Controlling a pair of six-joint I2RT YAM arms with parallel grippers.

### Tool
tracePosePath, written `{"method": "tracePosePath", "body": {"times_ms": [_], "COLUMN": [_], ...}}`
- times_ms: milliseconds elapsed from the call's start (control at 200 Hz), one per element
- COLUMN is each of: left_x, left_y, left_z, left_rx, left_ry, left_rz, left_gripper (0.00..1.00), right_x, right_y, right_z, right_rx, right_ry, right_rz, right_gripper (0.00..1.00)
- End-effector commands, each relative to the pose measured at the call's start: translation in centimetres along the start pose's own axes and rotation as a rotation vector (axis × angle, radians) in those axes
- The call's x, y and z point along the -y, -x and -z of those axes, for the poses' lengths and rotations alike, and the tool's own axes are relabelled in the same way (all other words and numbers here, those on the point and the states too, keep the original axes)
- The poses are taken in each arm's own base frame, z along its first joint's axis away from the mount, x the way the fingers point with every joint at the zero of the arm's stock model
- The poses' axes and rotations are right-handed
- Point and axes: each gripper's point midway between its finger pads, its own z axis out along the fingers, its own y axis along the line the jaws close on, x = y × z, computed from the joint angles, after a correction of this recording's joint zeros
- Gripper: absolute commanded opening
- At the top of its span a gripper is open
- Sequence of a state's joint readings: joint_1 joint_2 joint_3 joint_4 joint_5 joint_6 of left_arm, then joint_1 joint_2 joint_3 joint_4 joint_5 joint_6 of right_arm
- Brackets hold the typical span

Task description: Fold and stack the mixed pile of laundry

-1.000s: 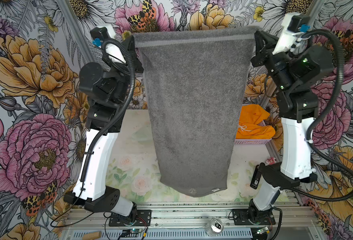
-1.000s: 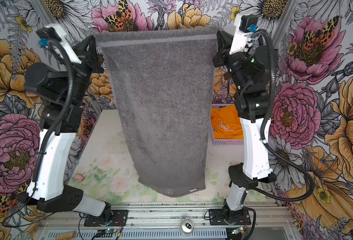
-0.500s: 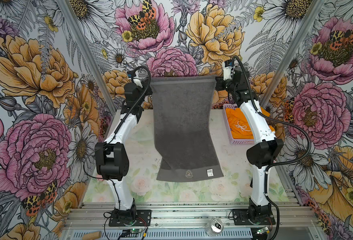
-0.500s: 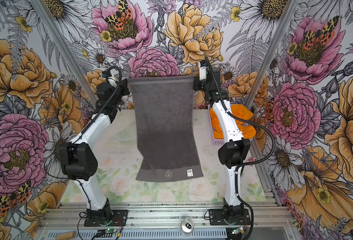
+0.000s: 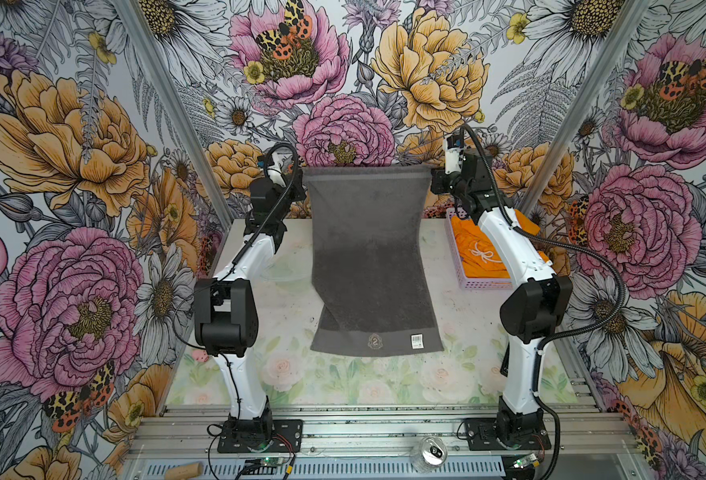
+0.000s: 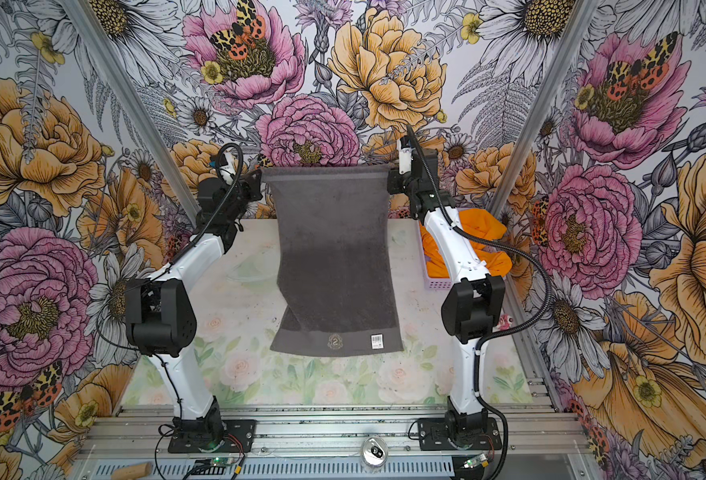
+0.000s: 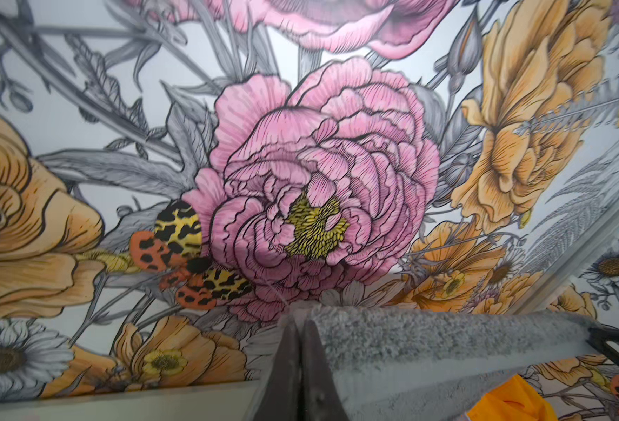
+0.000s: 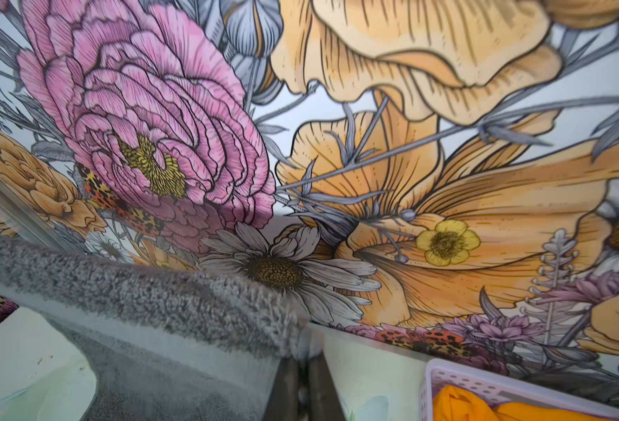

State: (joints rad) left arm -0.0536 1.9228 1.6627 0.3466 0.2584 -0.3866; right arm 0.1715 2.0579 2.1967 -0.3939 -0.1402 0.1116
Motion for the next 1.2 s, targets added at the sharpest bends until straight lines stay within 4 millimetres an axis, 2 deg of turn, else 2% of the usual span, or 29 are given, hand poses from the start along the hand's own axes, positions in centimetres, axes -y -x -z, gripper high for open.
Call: {"method": "tracePosePath", "body": {"times_ms": [0,60,380,580,685,766,841,1021,1071,1196], "left_x": [4.5,5.5,8.2,9.5,10.5,11.1,10.8,8.5,8.2,8.8], "left_y": [8.6,9.2,11.7,12.3,13.3,13.5,12.9,10.3,10.2,10.4], "left_z": [1.8,1.6,1.6,1.1,1.1,1.0,0.8,0.2,0.1,-0.1], "left_rx": [0.16,0.161,0.213,0.231,0.251,0.251,0.235,0.18,0.177,0.188], "left_ry": [-0.069,-0.089,-0.135,-0.167,-0.182,-0.187,-0.177,-0.141,-0.138,-0.15], "left_rz": [-0.091,-0.105,-0.134,-0.138,-0.146,-0.162,-0.164,-0.152,-0.147,-0.15], "left_gripper": [0.0,0.0,0.0,0.0,0.0,0.0,0.0,0.0,0.0,0.0], "right_x": [2.5,2.5,2.7,3.2,3.3,3.5,3.7,4.1,4.3,4.7], "right_y": [8.7,9.2,13.0,14.4,15.3,15.6,15.3,13.7,13.7,14.0], "right_z": [5.7,6.3,9.6,10.9,12.0,12.1,11.7,10.7,10.9,11.3], "right_rx": [0.221,0.234,0.328,0.361,0.386,0.391,0.382,0.337,0.336,0.341], "right_ry": [-0.11,-0.115,-0.153,-0.177,-0.185,-0.193,-0.192,-0.199,-0.206,-0.215], "right_rz": [0.026,0.026,0.047,0.055,0.062,0.068,0.068,0.069,0.068,0.071], "right_gripper": [0.0,0.0,0.0,0.0,0.0,0.0,0.0,0.0,0.0,0.0]}}
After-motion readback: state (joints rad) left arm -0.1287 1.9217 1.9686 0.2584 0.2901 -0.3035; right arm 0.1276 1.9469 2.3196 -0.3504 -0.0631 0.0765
